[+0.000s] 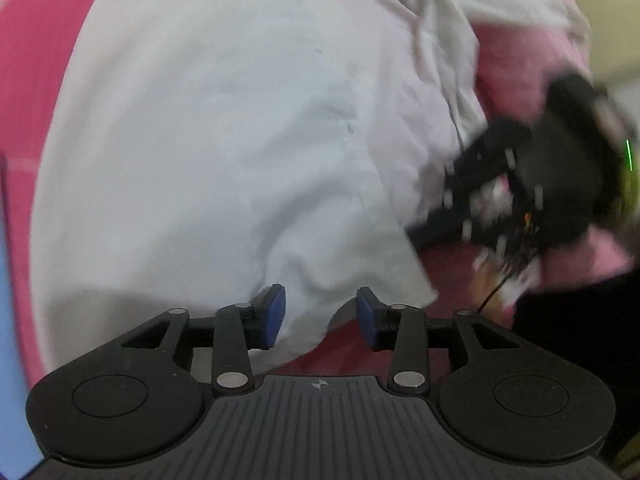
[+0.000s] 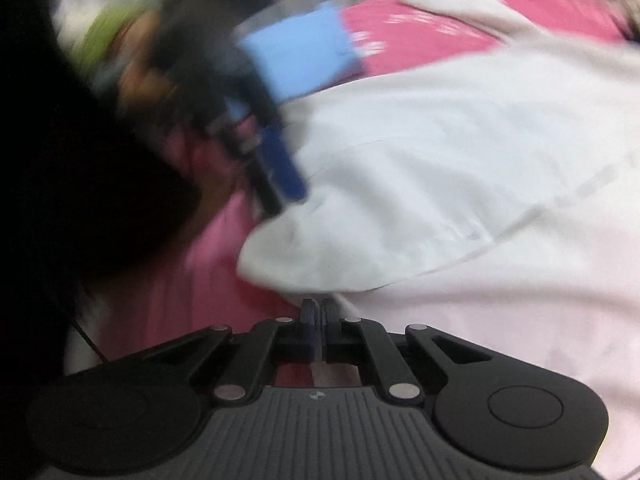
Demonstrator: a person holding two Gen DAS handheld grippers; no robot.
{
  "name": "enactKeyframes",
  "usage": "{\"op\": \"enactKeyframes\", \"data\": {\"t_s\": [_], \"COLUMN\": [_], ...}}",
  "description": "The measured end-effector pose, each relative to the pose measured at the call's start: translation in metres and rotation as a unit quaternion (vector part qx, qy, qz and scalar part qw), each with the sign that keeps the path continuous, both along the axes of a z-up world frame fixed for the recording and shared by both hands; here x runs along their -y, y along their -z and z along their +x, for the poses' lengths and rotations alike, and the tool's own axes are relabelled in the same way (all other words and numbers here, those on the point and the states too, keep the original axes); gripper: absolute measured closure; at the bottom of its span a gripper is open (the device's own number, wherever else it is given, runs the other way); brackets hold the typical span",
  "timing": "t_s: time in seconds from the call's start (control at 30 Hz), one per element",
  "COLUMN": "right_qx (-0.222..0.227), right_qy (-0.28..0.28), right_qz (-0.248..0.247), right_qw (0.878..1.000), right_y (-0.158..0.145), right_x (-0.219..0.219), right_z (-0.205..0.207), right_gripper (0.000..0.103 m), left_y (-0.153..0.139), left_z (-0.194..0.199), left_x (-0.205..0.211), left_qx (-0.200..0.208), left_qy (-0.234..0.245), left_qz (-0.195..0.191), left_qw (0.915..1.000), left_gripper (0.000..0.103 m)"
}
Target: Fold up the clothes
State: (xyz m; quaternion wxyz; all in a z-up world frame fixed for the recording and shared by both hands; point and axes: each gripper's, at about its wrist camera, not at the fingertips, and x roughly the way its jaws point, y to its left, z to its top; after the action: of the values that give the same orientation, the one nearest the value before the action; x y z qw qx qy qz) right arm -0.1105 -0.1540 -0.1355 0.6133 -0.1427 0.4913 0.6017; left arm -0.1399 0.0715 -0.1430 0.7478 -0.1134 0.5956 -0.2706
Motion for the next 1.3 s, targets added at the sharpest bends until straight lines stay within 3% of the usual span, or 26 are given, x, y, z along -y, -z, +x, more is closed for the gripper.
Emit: {"op": "enactKeyframes", "data": {"t_s": [0.07,0.17,0.23,0.3,0.37,0.47,0.57,0.63,0.83,0.93,1.03,1.13,1.3], "right_qx": [-0.047,-0.123,-0.184,-0.199,-0.185,-0.151,-0.076,-0.042,0.046,0.060,0.033,-0.013,-0.114], "right_qy": [0.032,0.085,0.114,0.116,0.095,0.042,-0.027,-0.064,-0.123,-0.092,-0.037,0.033,0.157], "right_qz": [0.008,0.012,0.008,-0.005,-0.018,-0.016,-0.016,-0.017,-0.045,-0.014,0.012,0.019,0.025], "right_qw": [0.998,0.989,0.976,0.973,0.978,0.988,0.997,0.997,0.990,0.994,0.999,0.999,0.981], "right_y": [0.003,0.016,0.028,0.035,0.036,0.024,0.008,0.003,0.009,-0.002,-0.009,-0.006,0.008], "right_x": [0.007,0.017,0.023,0.023,0.019,0.015,0.008,0.004,0.000,0.000,0.000,0.005,0.022], "right_z": [0.015,0.036,0.047,0.048,0.038,0.008,-0.022,-0.040,-0.080,-0.081,-0.069,-0.052,-0.022], "right_gripper": [0.100,0.100,0.100,0.100,0.100,0.100,0.100,0.100,0.099,0.096,0.092,0.069,0.062], "left_y": [-0.009,-0.018,-0.018,-0.014,-0.009,0.003,0.019,0.024,0.022,0.013,0.002,-0.011,-0.020], "left_z": [-0.011,-0.030,-0.037,-0.037,-0.030,-0.010,0.005,0.009,0.011,0.004,-0.004,-0.018,-0.046], "left_x": [0.007,0.022,0.031,0.035,0.033,0.015,-0.007,-0.013,-0.010,-0.013,-0.021,-0.028,-0.017], "left_qx": [0.037,0.104,0.129,0.131,0.112,0.043,-0.026,-0.036,-0.025,-0.012,0.011,0.040,0.101], "left_qy": [0.034,0.092,0.117,0.117,0.092,0.010,-0.070,-0.085,-0.080,-0.083,-0.080,-0.064,0.007], "left_qz": [0.032,0.081,0.107,0.114,0.096,0.021,-0.049,-0.063,-0.052,-0.047,-0.036,-0.019,0.078], "left_qw": [0.9982,0.9870,0.9790,0.9778,0.9847,0.9988,0.9960,0.9937,0.9952,0.9953,0.9960,0.9970,0.9918], "left_gripper": [0.064,0.064,0.064,0.064,0.064,0.064,0.064,0.064,0.064,0.064,0.064,0.063,0.061]}}
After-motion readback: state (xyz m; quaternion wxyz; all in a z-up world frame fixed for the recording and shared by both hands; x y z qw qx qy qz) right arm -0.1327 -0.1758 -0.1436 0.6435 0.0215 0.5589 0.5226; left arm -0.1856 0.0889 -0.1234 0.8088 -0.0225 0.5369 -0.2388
